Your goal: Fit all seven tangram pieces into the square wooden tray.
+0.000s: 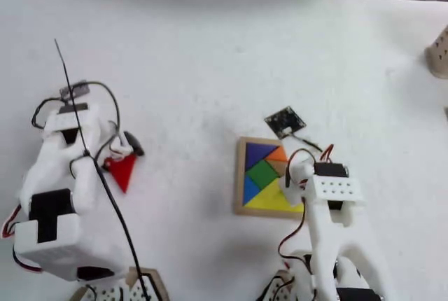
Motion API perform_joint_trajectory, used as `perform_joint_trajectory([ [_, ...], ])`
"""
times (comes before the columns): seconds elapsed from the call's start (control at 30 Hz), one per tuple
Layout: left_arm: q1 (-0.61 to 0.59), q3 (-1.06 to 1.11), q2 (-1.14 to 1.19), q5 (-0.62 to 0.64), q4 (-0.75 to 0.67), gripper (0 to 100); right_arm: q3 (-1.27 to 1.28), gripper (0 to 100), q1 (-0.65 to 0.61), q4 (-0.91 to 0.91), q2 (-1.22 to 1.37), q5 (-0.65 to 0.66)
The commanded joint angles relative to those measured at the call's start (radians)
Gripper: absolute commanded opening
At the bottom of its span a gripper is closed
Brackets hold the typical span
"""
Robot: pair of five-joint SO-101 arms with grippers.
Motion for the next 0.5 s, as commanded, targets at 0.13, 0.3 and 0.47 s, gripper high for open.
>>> perform_joint_trajectory([
  [0.13,0.019,-0.029,-0.002,-0.008,-0.018,33,-0.003,1.8,-0.008,-0.015,0.002,0.015],
  [0.3,0.044,-0.028,-0.002,-0.008,-0.018,30,-0.003,1.8,-0.008,-0.016,0.002,0.015],
  [0.47,0.044,-0.029,-0.002,-0.014,-0.049,15,-0.003,1.8,-0.008,-0.016,0.002,0.017],
])
